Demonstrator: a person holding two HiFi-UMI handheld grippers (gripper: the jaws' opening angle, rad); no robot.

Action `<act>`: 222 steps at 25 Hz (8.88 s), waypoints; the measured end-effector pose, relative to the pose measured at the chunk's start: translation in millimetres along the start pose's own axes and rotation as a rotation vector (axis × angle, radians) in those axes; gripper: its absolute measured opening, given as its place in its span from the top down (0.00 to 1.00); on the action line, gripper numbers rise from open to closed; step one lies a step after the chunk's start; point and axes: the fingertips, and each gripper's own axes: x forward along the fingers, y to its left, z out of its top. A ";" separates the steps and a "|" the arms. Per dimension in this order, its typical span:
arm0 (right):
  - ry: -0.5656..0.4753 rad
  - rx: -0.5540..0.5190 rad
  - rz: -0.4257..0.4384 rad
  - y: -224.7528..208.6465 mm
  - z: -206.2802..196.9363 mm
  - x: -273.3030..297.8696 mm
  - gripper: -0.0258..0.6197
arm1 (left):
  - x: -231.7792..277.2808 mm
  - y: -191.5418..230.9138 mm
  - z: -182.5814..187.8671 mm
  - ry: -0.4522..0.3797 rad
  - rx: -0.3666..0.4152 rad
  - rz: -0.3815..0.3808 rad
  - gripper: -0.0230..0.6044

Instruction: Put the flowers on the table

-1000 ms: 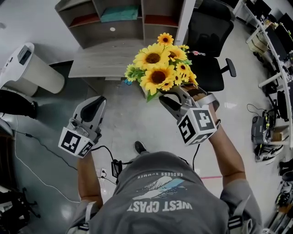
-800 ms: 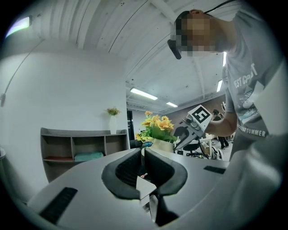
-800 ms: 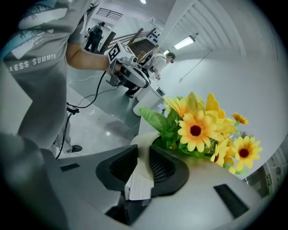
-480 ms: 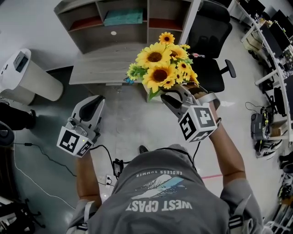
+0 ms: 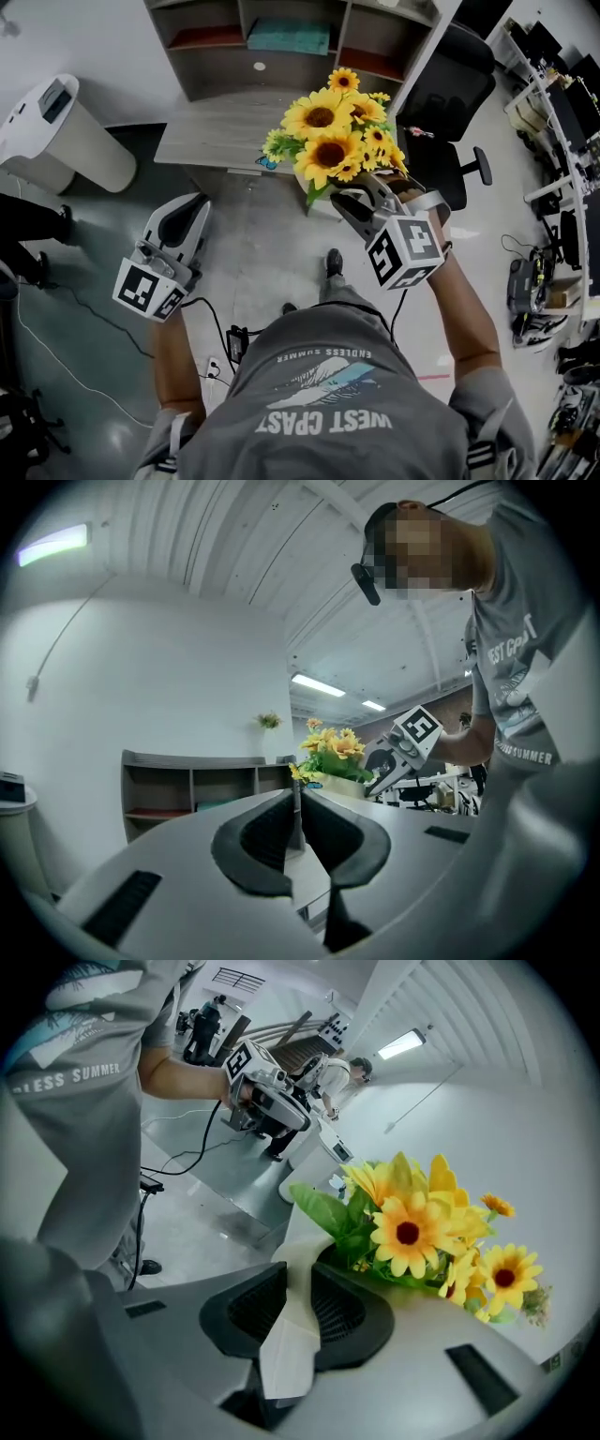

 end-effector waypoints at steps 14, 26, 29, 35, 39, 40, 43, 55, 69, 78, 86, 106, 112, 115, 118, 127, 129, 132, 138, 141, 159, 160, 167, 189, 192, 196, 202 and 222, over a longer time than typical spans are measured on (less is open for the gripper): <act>0.046 0.153 -0.038 23.3 63.8 -60.4 0.80 | -56.4 -7.7 76.2 0.085 0.024 -0.136 0.90; 0.015 0.099 0.030 7.1 9.9 -9.0 0.80 | -25.7 -2.0 47.4 0.107 0.000 -0.036 0.90; 0.015 0.087 0.039 6.9 0.6 1.7 0.80 | -22.9 -2.0 40.0 0.109 -0.007 -0.025 0.90; 0.019 0.083 0.060 3.3 -20.6 30.2 0.80 | -13.6 1.2 23.2 0.117 -0.022 -0.012 0.90; 0.012 0.069 0.073 -1.2 -15.8 24.5 0.80 | -23.7 -8.4 39.9 0.134 -0.029 0.003 0.90; 0.003 0.068 0.073 -2.5 -6.9 11.0 0.80 | -33.3 -17.3 56.8 0.142 -0.026 0.011 0.90; -0.016 0.074 0.072 -10.8 12.1 -13.7 0.80 | -52.5 -31.9 95.6 0.166 -0.022 0.029 0.90; -0.041 0.066 0.059 -2.9 65.2 -111.0 0.80 | -138.1 -120.7 220.2 0.195 -0.001 0.100 0.90; 0.003 0.074 0.087 4.3 21.7 -58.2 0.80 | -147.8 -123.0 202.4 0.242 -0.037 0.156 0.90; 0.038 0.075 0.101 6.4 1.4 -18.1 0.80 | -151.6 -116.4 184.5 0.264 -0.073 0.175 0.90; 0.070 0.079 0.125 12.8 -20.1 17.5 0.80 | -150.4 -110.1 169.3 0.280 -0.105 0.189 0.90; 0.137 0.122 0.169 34.8 -61.5 79.8 0.80 | -146.9 -98.8 147.1 0.307 -0.153 0.211 0.90; 0.155 0.128 0.173 40.8 -68.7 93.5 0.80 | -148.0 -96.0 141.4 0.312 -0.166 0.219 0.90; 0.162 0.126 0.180 44.4 -70.7 98.6 0.80 | -148.2 -94.2 139.0 0.314 -0.171 0.221 0.90; 0.167 0.124 0.184 46.0 -71.7 102.4 0.80 | -147.6 -92.9 138.4 0.313 -0.174 0.220 0.90; 0.185 0.103 0.183 51.3 -75.0 110.9 0.80 | -149.7 -92.9 134.5 0.316 -0.180 0.223 0.90; 0.186 0.100 0.182 51.5 -75.0 111.9 0.80 | -149.9 -94.1 134.2 0.317 -0.179 0.224 0.90; 0.190 0.085 0.189 54.3 -76.0 114.2 0.80 | -149.6 -95.5 134.1 0.316 -0.178 0.226 0.90; 0.200 0.081 0.188 54.2 -76.5 114.1 0.80 | -151.2 -99.6 138.4 0.315 -0.172 0.228 0.90; 0.209 0.084 0.187 55.0 -76.5 114.0 0.80 | -153.7 -100.3 139.1 0.314 -0.171 0.227 0.90; 0.206 0.100 0.112 29.2 -57.7 79.9 0.84 | -164.1 -100.7 160.4 0.280 -0.138 0.198 0.90; 0.203 0.101 0.107 28.7 -54.9 75.7 0.84 | -165.5 -101.8 162.4 0.279 -0.136 0.196 0.90; 0.163 0.122 0.060 18.6 -29.1 36.2 0.86 | -171.3 -108.7 178.0 0.259 -0.110 0.171 0.90; -0.096 0.313 -0.215 -19.9 81.2 -196.1 0.91 | -175.9 -141.8 227.9 0.215 0.001 0.082 0.90; -0.130 0.364 -0.260 -27.1 95.5 -233.9 0.91 | -175.5 -142.1 239.1 0.208 0.026 0.062 0.90; -0.178 0.372 -0.282 -11.4 129.6 -277.7 0.91 | -193.5 -151.1 249.7 0.204 0.056 0.046 0.90; -0.264 0.374 -0.289 4.7 168.7 -332.0 0.91 | -209.9 -161.3 264.5 0.190 0.088 0.037 0.90; -0.238 0.416 -0.367 58.0 180.4 -429.0 0.92 | -252.4 -211.6 280.1 0.168 0.115 0.026 0.90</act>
